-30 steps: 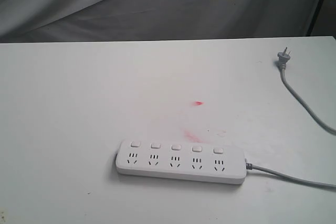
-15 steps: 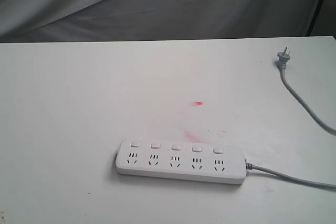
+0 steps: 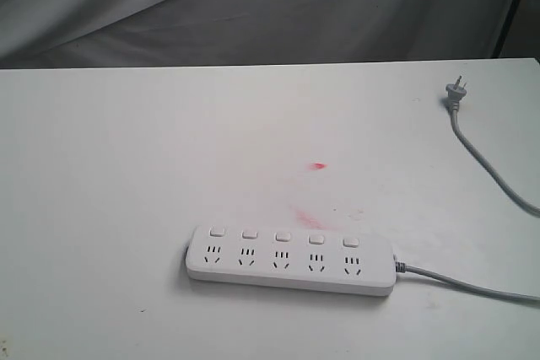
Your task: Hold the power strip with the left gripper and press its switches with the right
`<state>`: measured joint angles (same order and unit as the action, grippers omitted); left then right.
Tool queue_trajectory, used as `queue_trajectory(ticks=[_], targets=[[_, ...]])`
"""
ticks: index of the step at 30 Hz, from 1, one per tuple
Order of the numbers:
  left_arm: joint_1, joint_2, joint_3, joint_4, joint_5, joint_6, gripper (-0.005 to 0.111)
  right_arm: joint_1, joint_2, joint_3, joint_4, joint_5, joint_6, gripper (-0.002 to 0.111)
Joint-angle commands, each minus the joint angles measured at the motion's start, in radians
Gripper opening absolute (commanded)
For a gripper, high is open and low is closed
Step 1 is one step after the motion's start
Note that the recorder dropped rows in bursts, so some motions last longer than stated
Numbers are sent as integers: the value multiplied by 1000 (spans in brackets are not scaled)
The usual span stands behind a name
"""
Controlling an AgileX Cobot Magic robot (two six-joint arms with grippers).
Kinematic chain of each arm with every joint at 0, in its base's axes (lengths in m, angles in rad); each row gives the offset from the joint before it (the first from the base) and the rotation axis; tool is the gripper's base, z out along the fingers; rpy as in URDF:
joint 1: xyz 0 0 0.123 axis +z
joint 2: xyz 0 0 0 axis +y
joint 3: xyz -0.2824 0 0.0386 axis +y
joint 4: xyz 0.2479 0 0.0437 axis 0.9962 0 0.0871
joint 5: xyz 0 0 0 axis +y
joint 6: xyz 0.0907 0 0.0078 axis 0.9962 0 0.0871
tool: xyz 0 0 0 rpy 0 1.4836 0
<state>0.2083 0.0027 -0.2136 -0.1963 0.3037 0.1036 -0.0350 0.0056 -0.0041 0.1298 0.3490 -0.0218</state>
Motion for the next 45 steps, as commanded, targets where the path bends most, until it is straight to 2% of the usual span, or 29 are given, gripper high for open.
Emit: queue_trajectory(ticks=[1,9,16,19,23,28,41,45], targets=[[2,-3,-58,-12,11,11,0,5,-6,4,0,-5,-2,0],[2,200,-186,-12,23,11,0,5,-6,4,0,-5,-2,0],[2,399,-297,-12,125,72,0,5,-6,4,0,-5,-2,0],[2,479,-354,-50,149,124,0,5,-6,4,0,-5,-2,0],[2,570,-430,-176,179,275,0,5,-6,4,0,-5,-2,0],[2,650,-512,-213,247,339,0,5,-6,4,0,-5,-2,0],[2,840,-733,-213,282,481,0,5,-6,4,0,-5,-2,0],[2,903,-796,-213,284,481,0,5,-6,4,0,-5,-2,0]])
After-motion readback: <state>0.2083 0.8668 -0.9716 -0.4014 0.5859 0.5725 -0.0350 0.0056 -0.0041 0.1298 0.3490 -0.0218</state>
